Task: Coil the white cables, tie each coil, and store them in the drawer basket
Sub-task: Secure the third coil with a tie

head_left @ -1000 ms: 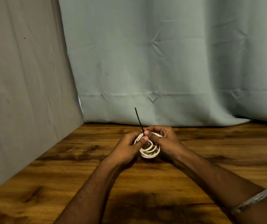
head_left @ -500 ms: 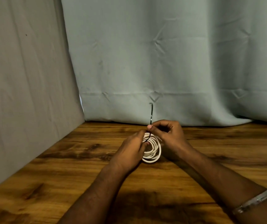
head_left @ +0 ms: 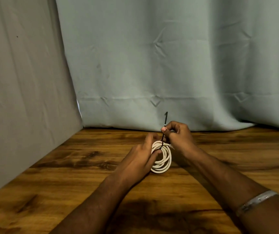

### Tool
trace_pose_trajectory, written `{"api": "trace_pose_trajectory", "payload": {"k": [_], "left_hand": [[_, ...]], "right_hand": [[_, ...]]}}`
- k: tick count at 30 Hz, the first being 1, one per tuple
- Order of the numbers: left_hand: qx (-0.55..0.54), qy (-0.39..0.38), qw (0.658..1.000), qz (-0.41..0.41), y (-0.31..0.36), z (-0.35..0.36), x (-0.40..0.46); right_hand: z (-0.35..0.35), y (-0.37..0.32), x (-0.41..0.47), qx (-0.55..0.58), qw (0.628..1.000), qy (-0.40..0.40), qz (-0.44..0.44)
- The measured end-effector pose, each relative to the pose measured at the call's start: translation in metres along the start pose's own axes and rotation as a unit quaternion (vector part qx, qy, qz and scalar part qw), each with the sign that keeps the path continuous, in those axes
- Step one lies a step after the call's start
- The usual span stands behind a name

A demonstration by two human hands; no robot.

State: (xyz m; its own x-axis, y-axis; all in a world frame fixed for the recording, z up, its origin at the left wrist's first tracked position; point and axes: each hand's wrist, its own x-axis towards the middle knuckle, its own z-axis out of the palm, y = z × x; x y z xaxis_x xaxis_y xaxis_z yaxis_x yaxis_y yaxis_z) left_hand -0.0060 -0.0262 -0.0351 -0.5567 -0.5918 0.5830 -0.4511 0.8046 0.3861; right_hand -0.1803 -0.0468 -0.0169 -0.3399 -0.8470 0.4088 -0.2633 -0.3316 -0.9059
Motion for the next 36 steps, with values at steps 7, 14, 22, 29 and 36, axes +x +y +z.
{"api": "trace_pose_trajectory", "payload": {"k": [7,14,22,29,36], "left_hand": [[0.025,0.014,0.998,-0.062,-0.016,0.010,0.007],[0.073,-0.015,0.996,-0.046,-0.021,0.019,0.013],[0.021,-0.006,1.000,-0.022,-0.022,0.020,0.005],[-0.056,0.002,0.996,-0.072,-0.026,0.018,0.004],[-0.089,-0.006,0.992,-0.091,-0.021,0.015,0.006]], "right_hand": [[-0.006,-0.013,-0.002,-0.003,0.996,-0.058,-0.060],[0.002,-0.013,-0.007,0.009,0.991,-0.025,-0.128],[-0.004,-0.012,-0.003,0.035,0.999,-0.037,-0.014],[-0.003,-0.018,-0.006,0.064,0.995,-0.072,-0.010],[-0.004,-0.020,-0.009,0.074,0.991,-0.112,-0.016]]}}
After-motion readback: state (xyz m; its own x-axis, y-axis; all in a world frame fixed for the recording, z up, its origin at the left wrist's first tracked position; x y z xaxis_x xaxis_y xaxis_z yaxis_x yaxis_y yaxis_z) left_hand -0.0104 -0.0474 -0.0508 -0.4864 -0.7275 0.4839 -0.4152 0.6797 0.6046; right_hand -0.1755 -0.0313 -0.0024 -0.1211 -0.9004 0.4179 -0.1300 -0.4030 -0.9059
